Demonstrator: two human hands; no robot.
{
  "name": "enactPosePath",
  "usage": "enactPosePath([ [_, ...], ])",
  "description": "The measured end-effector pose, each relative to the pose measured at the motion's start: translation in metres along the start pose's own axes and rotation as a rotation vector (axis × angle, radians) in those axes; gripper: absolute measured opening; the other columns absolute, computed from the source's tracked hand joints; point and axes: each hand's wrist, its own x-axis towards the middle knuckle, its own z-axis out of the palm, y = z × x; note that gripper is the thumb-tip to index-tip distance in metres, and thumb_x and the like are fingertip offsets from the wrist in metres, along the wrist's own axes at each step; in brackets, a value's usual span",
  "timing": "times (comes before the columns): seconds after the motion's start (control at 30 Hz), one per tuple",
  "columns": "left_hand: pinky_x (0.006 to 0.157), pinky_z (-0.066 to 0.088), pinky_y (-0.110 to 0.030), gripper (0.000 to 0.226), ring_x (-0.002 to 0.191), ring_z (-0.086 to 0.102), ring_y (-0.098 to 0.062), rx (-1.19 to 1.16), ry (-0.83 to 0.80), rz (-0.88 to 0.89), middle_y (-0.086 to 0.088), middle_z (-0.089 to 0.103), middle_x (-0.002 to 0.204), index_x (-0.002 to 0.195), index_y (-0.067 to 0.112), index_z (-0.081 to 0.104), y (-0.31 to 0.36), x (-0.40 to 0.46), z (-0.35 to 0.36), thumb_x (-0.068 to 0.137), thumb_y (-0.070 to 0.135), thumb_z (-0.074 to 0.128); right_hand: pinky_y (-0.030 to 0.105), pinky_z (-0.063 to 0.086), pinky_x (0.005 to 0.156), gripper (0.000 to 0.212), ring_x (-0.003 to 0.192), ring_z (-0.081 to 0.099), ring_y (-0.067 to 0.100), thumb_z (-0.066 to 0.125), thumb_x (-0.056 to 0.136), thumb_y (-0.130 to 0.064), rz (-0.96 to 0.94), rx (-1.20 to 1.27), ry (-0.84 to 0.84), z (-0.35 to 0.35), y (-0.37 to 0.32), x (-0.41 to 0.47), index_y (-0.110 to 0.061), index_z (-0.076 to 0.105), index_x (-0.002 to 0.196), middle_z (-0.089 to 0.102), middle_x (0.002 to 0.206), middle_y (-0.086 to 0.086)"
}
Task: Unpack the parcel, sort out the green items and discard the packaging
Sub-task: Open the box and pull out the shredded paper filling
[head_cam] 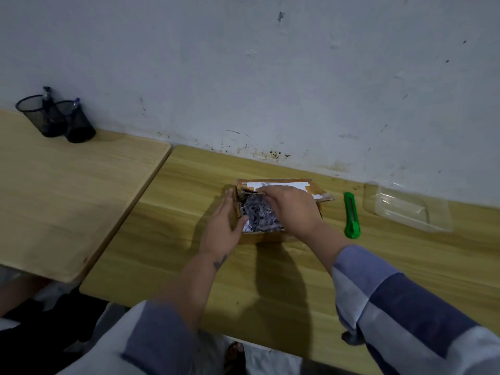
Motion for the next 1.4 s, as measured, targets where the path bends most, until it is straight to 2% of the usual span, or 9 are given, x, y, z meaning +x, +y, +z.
enactPosePath([
  [0.17, 0.095, 0.042, -0.014, 0.04, 0.115, 0.046, 0.0, -0.021, 0.227, 0.144, 0.008, 0.053, 0.136, 0.136, 0.025, 0.05, 0.034, 0.015, -0.013, 0.097, 0.029, 0.054, 0.032, 0.05, 0.062, 0.021, 0.081, 0.068, 0.026, 0.051, 0.093, -0.026, -0.056, 0.021, 0.1, -0.012, 0.002, 0.009, -0.025, 0.067, 0.107, 0.074, 0.092, -0.001],
  [0.27, 0.062, 0.04, -0.001, 0.028, 0.088, 0.054, -0.006, 0.018, 0.27, 0.056, 0.004, 0.065, 0.113, 0.122, 0.019, 0.061, 0.05, 0.034, -0.021, 0.097, 0.03, 0.051, 0.034, 0.045, 0.079, 0.017, 0.085, 0.066, 0.022, 0.055, 0.09, -0.029, -0.038, -0.051, 0.222, -0.016, 0.011, 0.024, -0.026, 0.065, 0.104, 0.072, 0.093, -0.005],
  [0.33, 0.053, 0.038, -0.006, 0.029, 0.089, 0.06, -0.009, 0.018, 0.278, 0.051, 0.005, 0.066, 0.111, 0.119, 0.019, 0.062, 0.052, 0.049, -0.026, 0.097, 0.034, 0.051, 0.037, 0.035, 0.089, 0.022, 0.103, 0.059, 0.025, 0.059, 0.087, -0.027, 0.049, -0.102, 0.366, -0.015, 0.024, 0.031, -0.025, 0.065, 0.108, 0.069, 0.108, -0.001],
  [0.57, 0.074, 0.046, -0.019, 0.035, 0.096, 0.061, -0.009, -0.032, 0.295, 0.025, 0.002, 0.068, 0.112, 0.124, 0.017, 0.06, 0.054, 0.099, -0.029, 0.093, 0.034, 0.057, 0.061, 0.02, 0.113, 0.046, 0.138, 0.027, 0.04, 0.055, 0.09, -0.016, 0.352, 0.004, 0.55, -0.001, 0.057, 0.044, -0.035, 0.051, 0.132, 0.03, 0.15, 0.019],
  [0.7, 0.075, 0.044, -0.02, 0.043, 0.097, 0.058, -0.007, -0.052, 0.257, 0.016, 0.004, 0.064, 0.113, 0.135, 0.022, 0.048, 0.05, 0.123, -0.024, 0.093, 0.026, 0.058, 0.039, 0.041, 0.106, 0.062, 0.131, 0.042, 0.027, 0.056, 0.091, -0.006, 0.442, 0.333, 0.435, 0.009, 0.074, 0.056, -0.034, 0.035, 0.142, 0.036, 0.147, 0.013],
  [0.77, 0.074, 0.047, -0.021, 0.054, 0.098, 0.059, -0.006, -0.044, 0.228, 0.039, 0.008, 0.062, 0.116, 0.141, 0.031, 0.037, 0.043, 0.13, -0.021, 0.092, 0.023, 0.06, 0.03, 0.048, 0.09, 0.064, 0.107, 0.055, 0.021, 0.056, 0.091, -0.008, 0.485, 0.335, 0.381, 0.02, 0.082, 0.059, -0.031, 0.029, 0.145, 0.053, 0.127, 0.012],
  [0.9, 0.069, 0.046, -0.016, 0.057, 0.095, 0.058, -0.003, 0.098, 0.158, 0.155, 0.007, 0.057, 0.132, 0.145, 0.041, 0.031, 0.025, 0.134, -0.014, 0.095, 0.026, 0.055, 0.016, 0.034, 0.055, 0.075, 0.063, 0.038, 0.002, 0.056, 0.091, -0.009, 0.572, 0.4, 0.221, 0.039, 0.096, 0.055, -0.037, 0.016, 0.148, 0.044, 0.078, -0.002],
  [1.2, 0.07, 0.044, -0.012, 0.051, 0.108, 0.057, -0.007, 0.114, -0.054, 0.127, 0.012, 0.049, 0.14, 0.142, 0.041, 0.032, 0.008, 0.124, 0.0, 0.095, 0.036, 0.051, 0.036, 0.055, 0.081, 0.062, 0.098, 0.063, 0.02, 0.061, 0.089, -0.03, 0.699, 0.388, 0.345, 0.053, 0.093, 0.02, -0.031, 0.033, 0.143, 0.065, 0.116, 0.004],
  [1.4, 0.06, 0.042, -0.015, 0.042, 0.099, 0.056, -0.006, 0.226, -0.205, 0.002, 0.007, 0.051, 0.14, 0.139, 0.036, 0.043, 0.006, 0.116, 0.002, 0.098, 0.047, 0.038, 0.04, 0.053, 0.088, 0.053, 0.107, 0.061, 0.027, 0.052, 0.088, -0.05, 0.829, 0.334, 0.181, 0.057, 0.096, 0.006, -0.017, 0.055, 0.13, 0.064, 0.12, 0.011],
])
